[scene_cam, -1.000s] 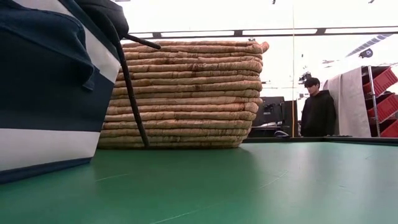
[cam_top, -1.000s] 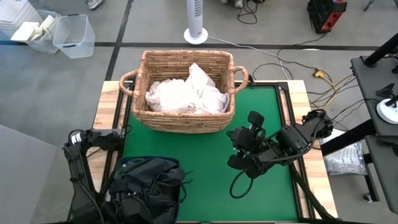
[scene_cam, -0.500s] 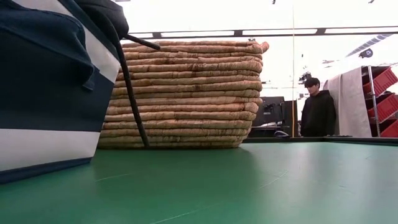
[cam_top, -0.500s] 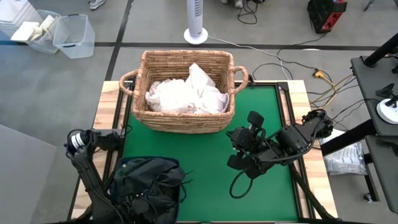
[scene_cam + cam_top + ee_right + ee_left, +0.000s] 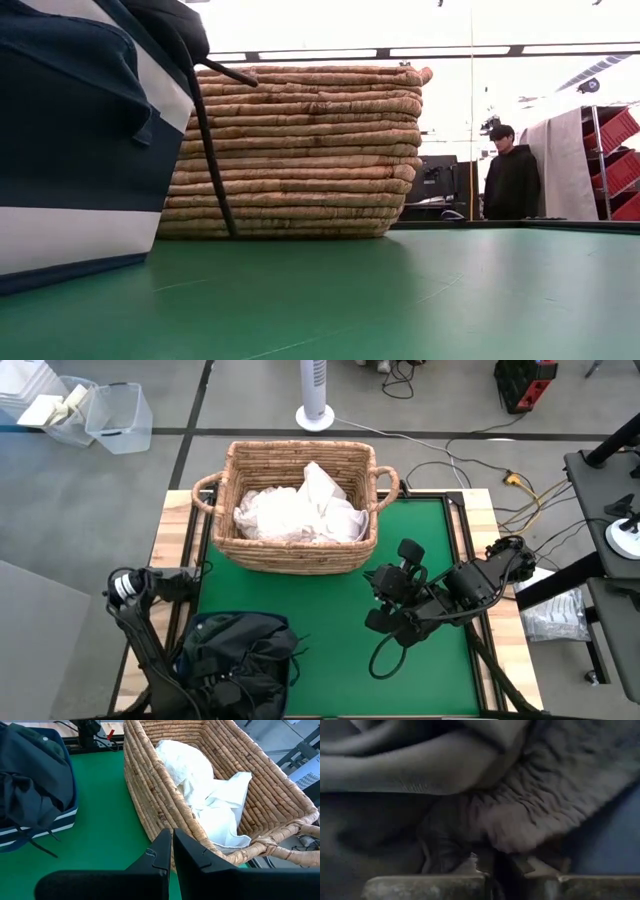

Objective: Sort clothes
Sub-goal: Put the black shorts into the laundry bin

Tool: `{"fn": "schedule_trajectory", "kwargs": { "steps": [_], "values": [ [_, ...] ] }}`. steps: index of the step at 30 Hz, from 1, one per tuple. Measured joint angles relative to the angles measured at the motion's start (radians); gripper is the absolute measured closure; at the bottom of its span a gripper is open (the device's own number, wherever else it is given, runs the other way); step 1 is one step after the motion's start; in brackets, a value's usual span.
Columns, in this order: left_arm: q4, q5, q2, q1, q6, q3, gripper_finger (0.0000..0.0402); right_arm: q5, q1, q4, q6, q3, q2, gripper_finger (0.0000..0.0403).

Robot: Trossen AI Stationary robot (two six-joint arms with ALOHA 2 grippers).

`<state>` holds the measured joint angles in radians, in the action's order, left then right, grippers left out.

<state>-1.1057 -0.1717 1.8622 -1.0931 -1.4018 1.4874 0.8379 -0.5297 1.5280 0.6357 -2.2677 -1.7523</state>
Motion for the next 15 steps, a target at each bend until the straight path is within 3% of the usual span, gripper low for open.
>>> {"fn": "schedule_trajectory", "kwargs": {
  "steps": [6,15],
  "values": [
    [-0.144,-0.004,0.000,0.000,0.041,0.140,0.0401,0.000,0.000,0.000,0.000,0.000,0.000,0.0390],
    [-0.427,-0.034,0.000,0.003,0.084,0.444,0.0401,0.001,0.000,0.000,-0.019,0.000,0.001,0.0390]
  ]
}}
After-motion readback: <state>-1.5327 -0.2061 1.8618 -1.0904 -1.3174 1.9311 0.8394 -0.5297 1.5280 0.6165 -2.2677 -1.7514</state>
